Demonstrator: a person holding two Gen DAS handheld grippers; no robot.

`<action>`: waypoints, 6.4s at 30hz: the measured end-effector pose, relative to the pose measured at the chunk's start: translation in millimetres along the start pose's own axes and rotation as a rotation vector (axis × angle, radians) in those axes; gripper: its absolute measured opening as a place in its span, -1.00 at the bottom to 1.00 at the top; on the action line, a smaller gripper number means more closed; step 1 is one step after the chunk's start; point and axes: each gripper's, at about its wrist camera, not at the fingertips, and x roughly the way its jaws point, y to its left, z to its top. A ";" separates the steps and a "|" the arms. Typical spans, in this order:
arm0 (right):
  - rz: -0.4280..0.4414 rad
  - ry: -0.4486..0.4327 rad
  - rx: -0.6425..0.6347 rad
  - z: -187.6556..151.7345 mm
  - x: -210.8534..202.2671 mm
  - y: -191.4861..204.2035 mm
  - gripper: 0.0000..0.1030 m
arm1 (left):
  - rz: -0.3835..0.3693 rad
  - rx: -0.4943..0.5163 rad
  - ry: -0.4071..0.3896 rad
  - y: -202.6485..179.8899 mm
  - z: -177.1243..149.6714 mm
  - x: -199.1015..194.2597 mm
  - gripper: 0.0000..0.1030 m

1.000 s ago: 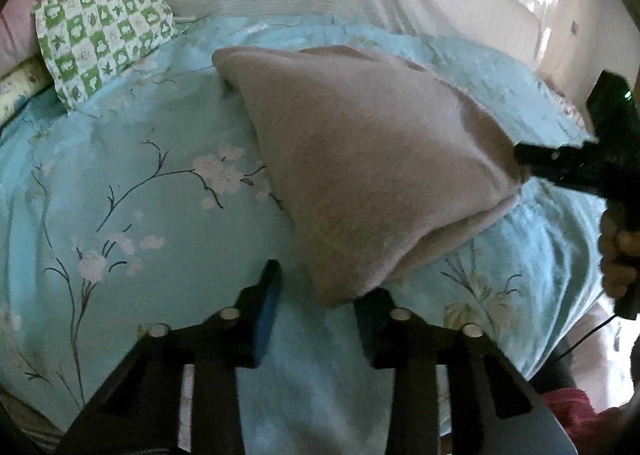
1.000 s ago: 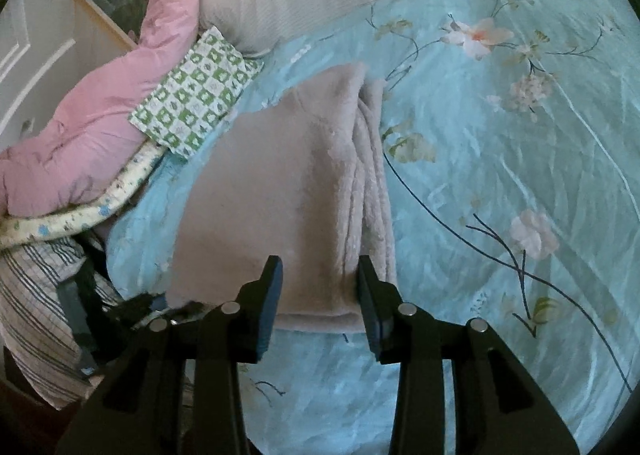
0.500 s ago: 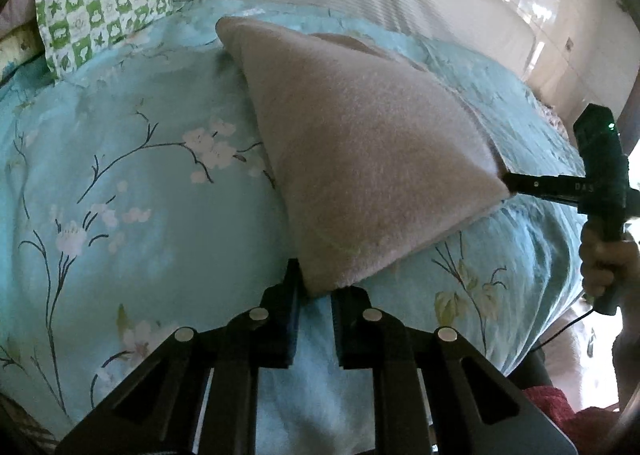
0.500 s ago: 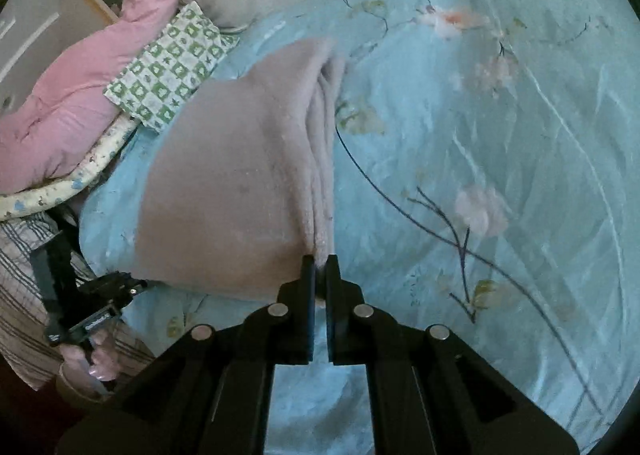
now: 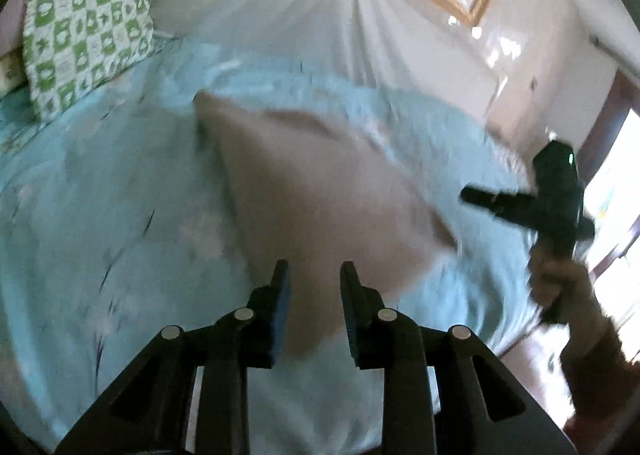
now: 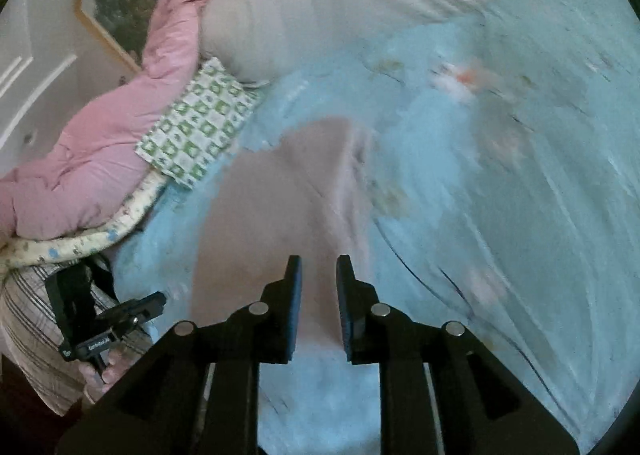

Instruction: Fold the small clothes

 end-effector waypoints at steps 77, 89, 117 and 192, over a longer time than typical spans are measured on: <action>-0.088 0.003 0.053 -6.3 45.1 -5.0 -0.32 | 0.190 -0.226 0.060 35.9 20.0 51.1 0.24; -0.209 0.060 0.018 -23.3 59.1 -15.9 -0.71 | 0.307 -0.144 0.113 29.0 15.9 72.5 0.34; -0.287 0.006 -0.232 -103.4 -22.3 56.9 0.33 | 0.432 0.049 0.056 -38.9 -69.8 -1.3 0.59; -0.279 0.130 -0.297 -77.9 39.8 77.4 0.75 | 0.498 0.063 0.109 -26.5 -34.6 31.8 0.72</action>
